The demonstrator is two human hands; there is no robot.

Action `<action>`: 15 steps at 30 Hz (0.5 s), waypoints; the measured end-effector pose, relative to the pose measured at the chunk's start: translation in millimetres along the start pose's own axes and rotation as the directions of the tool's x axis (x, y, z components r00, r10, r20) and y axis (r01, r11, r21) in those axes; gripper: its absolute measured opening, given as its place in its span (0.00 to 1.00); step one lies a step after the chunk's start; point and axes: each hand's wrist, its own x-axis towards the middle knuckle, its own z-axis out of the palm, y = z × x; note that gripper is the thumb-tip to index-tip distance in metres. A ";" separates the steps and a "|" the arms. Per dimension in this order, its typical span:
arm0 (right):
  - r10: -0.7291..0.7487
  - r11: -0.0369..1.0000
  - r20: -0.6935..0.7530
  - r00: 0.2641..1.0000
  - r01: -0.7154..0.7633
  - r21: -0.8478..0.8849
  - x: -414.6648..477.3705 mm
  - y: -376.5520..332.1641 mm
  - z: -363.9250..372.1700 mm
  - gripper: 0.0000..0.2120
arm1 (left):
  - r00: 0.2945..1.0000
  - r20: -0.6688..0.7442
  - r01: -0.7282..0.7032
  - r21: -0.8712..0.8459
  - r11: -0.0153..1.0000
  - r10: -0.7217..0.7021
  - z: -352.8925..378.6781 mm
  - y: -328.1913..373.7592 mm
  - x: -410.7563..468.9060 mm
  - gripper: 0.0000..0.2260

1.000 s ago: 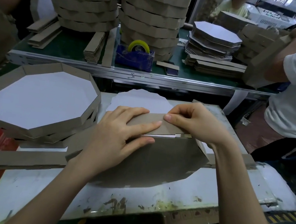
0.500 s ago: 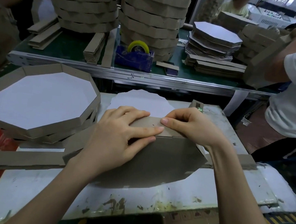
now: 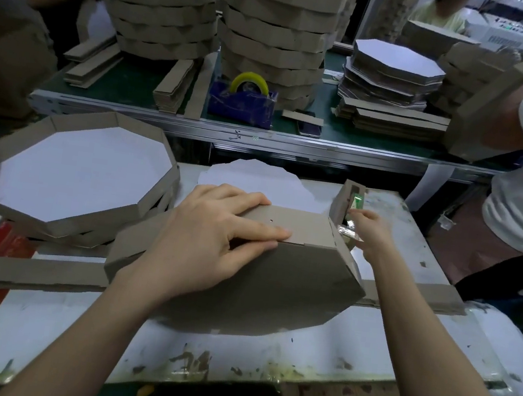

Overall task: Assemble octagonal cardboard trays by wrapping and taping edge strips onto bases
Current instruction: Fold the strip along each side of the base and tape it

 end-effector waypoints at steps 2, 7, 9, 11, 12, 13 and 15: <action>0.072 0.997 0.013 0.997 -0.072 -0.008 17.3 12.9 -2.1 0.15 | 1.000 0.002 0.007 0.000 1.000 -0.007 1.0 3.7 4.8 0.15; 0.184 0.981 0.046 0.982 -0.181 -0.065 55.0 28.2 -0.3 0.15 | 0.999 -0.010 0.043 0.003 0.999 -0.043 6.7 8.7 17.3 0.14; 0.215 0.974 0.040 0.976 -0.212 -0.075 68.7 33.5 1.7 0.15 | 0.999 -0.027 0.040 0.010 0.999 -0.039 9.3 9.0 19.2 0.14; 0.240 0.968 0.031 0.970 -0.237 -0.080 79.8 36.6 4.0 0.14 | 0.998 -0.048 0.033 0.007 0.999 -0.032 11.6 8.7 19.7 0.14; 0.245 0.965 0.027 0.969 -0.242 -0.099 85.2 37.5 4.7 0.14 | 0.998 -0.062 0.031 0.007 0.999 -0.031 13.5 9.3 20.6 0.14; 0.250 0.962 0.020 0.968 -0.247 -0.116 89.0 39.5 6.7 0.13 | 0.997 -0.076 0.030 0.010 1.000 -0.029 14.3 9.3 19.8 0.14; 0.275 0.955 0.010 0.961 -0.272 -0.114 99.3 43.9 9.8 0.13 | 0.994 -0.109 0.031 0.023 0.999 -0.028 17.5 10.6 20.1 0.13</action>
